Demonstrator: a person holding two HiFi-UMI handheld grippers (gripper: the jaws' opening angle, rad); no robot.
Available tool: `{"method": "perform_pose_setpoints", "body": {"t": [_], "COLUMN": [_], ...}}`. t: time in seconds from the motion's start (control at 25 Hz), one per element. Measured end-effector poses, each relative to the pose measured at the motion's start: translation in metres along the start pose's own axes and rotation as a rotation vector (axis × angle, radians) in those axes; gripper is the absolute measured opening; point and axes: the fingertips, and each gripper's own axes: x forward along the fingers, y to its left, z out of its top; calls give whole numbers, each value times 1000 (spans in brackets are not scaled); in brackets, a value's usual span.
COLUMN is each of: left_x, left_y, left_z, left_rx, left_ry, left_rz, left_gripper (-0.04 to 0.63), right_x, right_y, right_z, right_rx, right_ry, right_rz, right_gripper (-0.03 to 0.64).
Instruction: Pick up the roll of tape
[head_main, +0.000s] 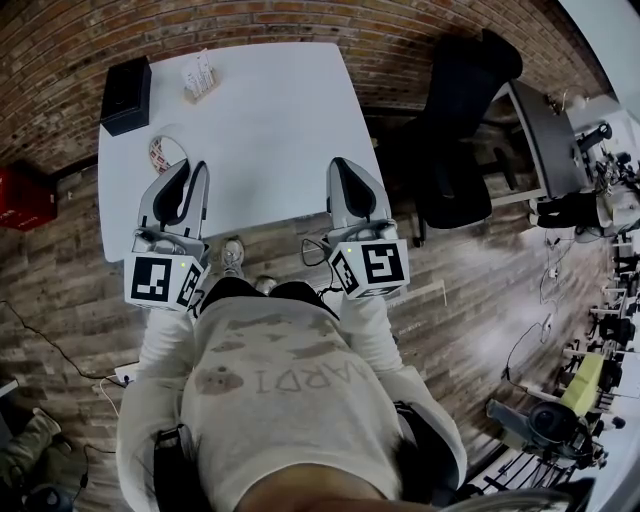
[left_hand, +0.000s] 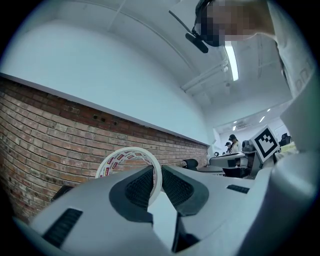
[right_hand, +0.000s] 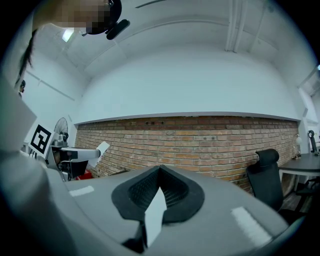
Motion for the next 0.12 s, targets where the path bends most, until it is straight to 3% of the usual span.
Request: {"method": "perform_pose_setpoints", "body": {"t": [0.12], "left_x": [-2], "left_y": [0], "left_z": [0], "left_rx": [2], "left_ry": [0], "left_rz": [0], "left_gripper": [57], "right_x": [0], "right_y": [1], "right_z": [0], "right_rx": [-1], "right_ry": [0], "right_rz": [3], "right_gripper": [11]}}
